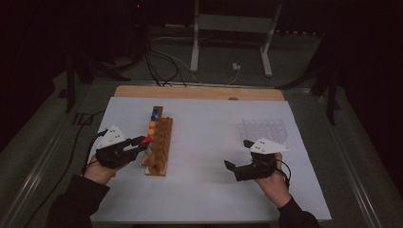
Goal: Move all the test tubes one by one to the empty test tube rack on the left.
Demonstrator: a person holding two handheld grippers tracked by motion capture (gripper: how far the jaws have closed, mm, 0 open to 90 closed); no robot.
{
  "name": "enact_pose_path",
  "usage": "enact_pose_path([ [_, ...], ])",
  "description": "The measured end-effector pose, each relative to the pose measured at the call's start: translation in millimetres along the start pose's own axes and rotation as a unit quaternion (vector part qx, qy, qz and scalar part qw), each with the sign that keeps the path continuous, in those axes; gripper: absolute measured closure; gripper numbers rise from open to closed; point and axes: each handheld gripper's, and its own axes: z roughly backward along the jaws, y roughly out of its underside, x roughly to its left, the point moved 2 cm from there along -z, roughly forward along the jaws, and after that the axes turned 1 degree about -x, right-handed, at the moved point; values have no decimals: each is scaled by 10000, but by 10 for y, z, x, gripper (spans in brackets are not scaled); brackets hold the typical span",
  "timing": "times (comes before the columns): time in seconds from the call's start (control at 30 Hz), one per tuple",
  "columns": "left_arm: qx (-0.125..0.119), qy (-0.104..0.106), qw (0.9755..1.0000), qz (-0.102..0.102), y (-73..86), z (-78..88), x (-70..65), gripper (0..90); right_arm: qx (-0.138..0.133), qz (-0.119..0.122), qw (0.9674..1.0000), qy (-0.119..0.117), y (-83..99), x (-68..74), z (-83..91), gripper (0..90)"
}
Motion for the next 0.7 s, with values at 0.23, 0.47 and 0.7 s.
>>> enact_pose_path([
  [0.23, 222, -37, 9997, -96, 80, -108, -19, 718, -5, 13, 10000, -7, 8, 1, 17, 7],
  [0.47, 327, -65, 9993, -149, 107, -143, -17, 718, -7, 15, 10000, -2, 14, -9, 25, 7],
  [0.7, 279, -5, 9994, -193, 112, -141, -35, 668, -8, 31, 10000, -24, 15, -9, 29, 7],
])
